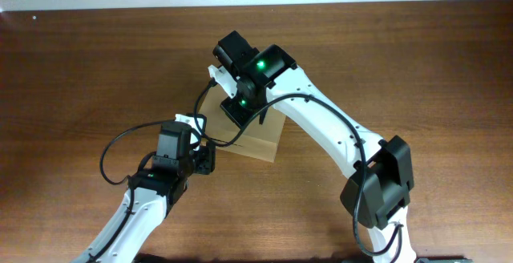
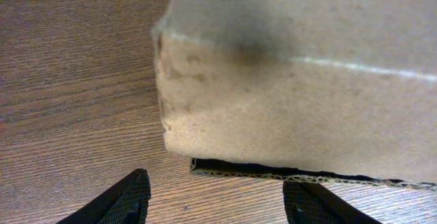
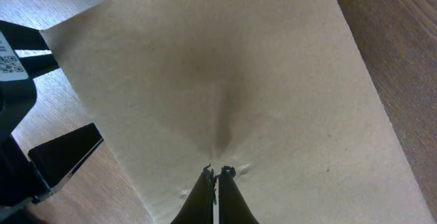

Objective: Pack container

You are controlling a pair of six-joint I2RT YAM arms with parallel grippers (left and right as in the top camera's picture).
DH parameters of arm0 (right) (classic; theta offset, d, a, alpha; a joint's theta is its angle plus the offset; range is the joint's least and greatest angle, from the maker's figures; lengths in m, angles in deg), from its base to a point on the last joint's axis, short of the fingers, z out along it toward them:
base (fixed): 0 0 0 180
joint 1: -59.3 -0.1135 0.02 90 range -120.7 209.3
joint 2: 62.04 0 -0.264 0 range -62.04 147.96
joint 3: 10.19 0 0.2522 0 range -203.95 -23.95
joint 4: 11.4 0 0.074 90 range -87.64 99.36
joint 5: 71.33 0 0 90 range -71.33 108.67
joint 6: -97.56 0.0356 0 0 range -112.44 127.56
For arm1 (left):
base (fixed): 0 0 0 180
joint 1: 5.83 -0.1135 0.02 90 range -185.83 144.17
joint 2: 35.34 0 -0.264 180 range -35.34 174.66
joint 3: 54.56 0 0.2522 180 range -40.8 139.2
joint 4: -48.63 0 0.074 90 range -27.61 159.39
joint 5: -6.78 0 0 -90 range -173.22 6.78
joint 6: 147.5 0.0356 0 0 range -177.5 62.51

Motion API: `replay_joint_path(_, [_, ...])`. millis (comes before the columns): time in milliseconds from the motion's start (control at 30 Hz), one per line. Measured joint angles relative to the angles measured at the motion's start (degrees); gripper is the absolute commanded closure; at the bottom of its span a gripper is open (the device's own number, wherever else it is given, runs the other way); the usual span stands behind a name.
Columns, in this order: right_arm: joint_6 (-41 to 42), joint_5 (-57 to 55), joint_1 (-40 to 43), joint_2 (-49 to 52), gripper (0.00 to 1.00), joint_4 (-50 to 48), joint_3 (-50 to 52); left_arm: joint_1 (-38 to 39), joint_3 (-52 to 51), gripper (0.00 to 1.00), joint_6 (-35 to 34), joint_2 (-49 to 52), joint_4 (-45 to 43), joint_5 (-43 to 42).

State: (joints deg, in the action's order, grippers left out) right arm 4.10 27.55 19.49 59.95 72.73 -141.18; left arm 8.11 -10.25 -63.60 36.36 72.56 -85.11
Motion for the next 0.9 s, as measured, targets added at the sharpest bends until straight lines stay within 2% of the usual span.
replay_joint_path(900, [0.22,0.66,0.0,0.2,0.96,-1.68,0.0,0.0,0.0,0.36,0.02,0.0,-0.04,0.0])
